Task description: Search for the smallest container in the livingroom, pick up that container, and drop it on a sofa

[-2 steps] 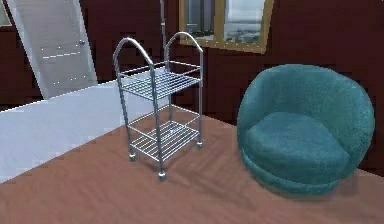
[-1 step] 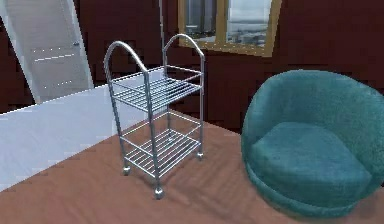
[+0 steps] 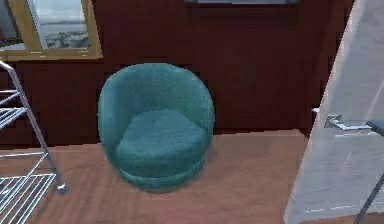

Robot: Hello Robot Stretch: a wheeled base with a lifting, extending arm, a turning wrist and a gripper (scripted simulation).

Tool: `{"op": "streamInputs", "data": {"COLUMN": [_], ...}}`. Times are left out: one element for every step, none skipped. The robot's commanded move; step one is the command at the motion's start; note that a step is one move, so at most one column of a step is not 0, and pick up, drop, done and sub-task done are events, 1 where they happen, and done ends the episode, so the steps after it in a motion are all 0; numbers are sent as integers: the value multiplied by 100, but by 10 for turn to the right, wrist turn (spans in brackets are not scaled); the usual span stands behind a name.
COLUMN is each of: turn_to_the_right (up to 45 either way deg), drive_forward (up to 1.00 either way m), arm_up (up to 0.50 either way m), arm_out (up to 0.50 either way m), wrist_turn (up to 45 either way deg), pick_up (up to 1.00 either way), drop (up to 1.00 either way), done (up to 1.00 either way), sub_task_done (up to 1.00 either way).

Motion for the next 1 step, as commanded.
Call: {"op": "streamInputs", "data": {"turn_to_the_right": [450], "drive_forward": [0], "arm_up": [0], "arm_out": [0], "wrist_turn": [0], "pick_up": [0], "drop": [0], "done": [0], "sub_task_done": [0]}}
